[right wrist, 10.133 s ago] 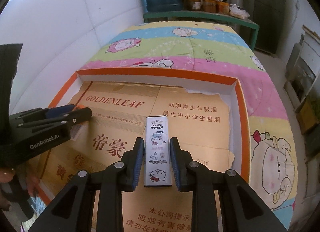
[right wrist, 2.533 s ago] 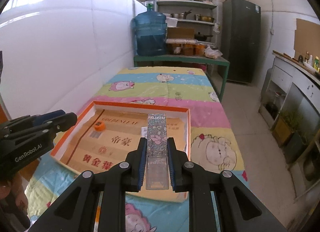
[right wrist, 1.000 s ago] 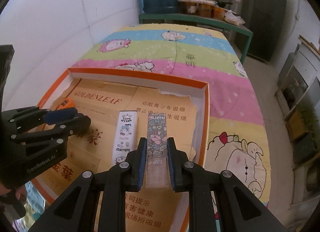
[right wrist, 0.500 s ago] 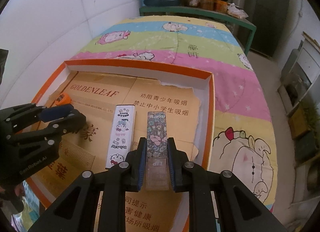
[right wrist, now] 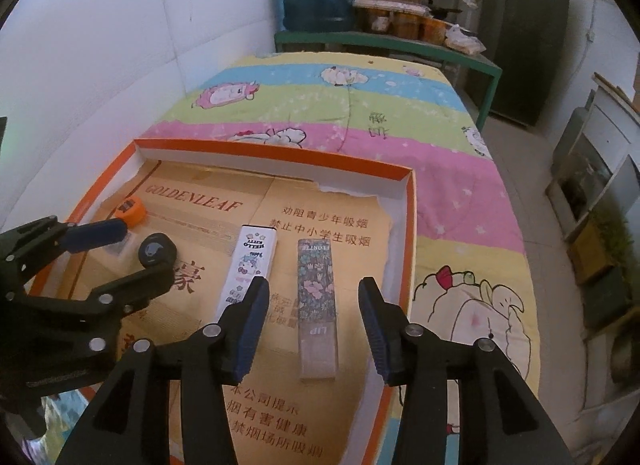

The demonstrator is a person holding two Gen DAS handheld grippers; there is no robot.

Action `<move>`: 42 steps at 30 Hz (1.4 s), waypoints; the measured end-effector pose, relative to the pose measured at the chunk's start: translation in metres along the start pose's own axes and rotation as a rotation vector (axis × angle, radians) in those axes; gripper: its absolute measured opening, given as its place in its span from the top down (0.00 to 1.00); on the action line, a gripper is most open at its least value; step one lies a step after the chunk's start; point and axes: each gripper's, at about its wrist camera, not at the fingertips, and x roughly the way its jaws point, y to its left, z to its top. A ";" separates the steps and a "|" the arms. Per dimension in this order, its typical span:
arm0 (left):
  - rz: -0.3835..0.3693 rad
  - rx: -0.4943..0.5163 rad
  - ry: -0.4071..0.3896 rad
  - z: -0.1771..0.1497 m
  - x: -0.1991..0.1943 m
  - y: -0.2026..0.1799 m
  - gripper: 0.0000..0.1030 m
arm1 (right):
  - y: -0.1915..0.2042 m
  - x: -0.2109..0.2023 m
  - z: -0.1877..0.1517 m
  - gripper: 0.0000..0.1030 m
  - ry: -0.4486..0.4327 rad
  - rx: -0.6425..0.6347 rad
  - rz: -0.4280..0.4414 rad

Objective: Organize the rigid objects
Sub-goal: 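Open left gripper to set the black cap down while right gripper releases the clear tube in the tray, then lift both open tools away from the tray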

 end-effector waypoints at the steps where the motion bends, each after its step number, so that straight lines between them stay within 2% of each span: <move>1: 0.000 0.000 -0.009 -0.001 -0.004 -0.001 0.35 | 0.000 -0.002 -0.001 0.53 -0.001 0.003 -0.002; 23: 0.016 -0.071 -0.160 -0.054 -0.113 0.004 0.35 | 0.030 -0.086 -0.037 0.53 -0.077 0.027 -0.011; 31: 0.040 -0.086 -0.193 -0.083 -0.145 0.003 0.35 | 0.041 -0.120 -0.063 0.53 -0.117 0.045 -0.017; 42: 0.018 -0.133 -0.218 -0.122 -0.172 0.001 0.35 | 0.053 -0.161 -0.112 0.53 -0.166 0.074 -0.051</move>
